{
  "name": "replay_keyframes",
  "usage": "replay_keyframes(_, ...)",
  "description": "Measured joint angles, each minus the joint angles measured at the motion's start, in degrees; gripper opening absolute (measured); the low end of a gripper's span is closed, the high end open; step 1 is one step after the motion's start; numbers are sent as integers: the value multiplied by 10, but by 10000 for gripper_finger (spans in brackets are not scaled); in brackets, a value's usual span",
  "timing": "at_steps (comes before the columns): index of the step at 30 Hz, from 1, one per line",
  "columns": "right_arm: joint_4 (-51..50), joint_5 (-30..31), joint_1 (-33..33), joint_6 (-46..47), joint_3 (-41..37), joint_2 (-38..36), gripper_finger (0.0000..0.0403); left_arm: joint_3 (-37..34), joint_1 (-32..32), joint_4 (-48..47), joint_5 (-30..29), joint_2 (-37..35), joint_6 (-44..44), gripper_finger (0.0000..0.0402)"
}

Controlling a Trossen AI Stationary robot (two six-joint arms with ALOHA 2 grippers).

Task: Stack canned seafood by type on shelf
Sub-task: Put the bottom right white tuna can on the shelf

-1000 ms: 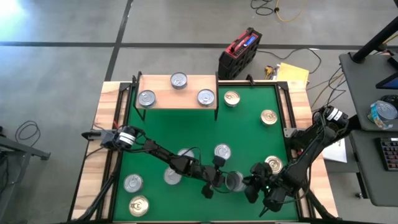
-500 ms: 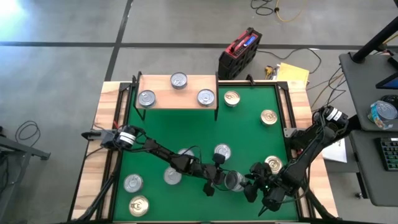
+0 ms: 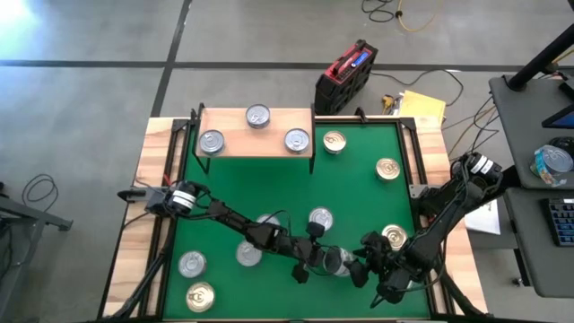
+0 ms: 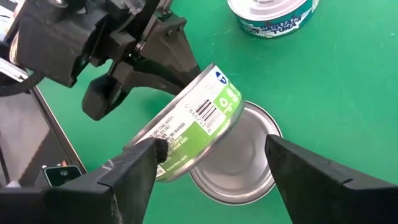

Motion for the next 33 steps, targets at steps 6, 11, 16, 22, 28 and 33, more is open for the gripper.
replay_keyframes(6,0,-1,0,25,0,0,297,0,-1,-2,0,0,-5,0)
replay_keyframes(11,8,0,1,34,-2,-1,303,0,2,-2,-12,0,-16,0)
replay_keyframes(16,36,1,1,29,-13,-2,306,0,2,-4,-14,-1,-15,0)
replay_keyframes(22,70,20,3,26,-27,-2,302,0,2,-6,-14,-1,-15,0)
replay_keyframes(28,106,51,3,-11,-28,-2,311,1,2,0,-47,-1,-36,0)
replay_keyframes(33,105,82,2,-17,-29,-2,307,2,3,7,-92,-3,-45,0)
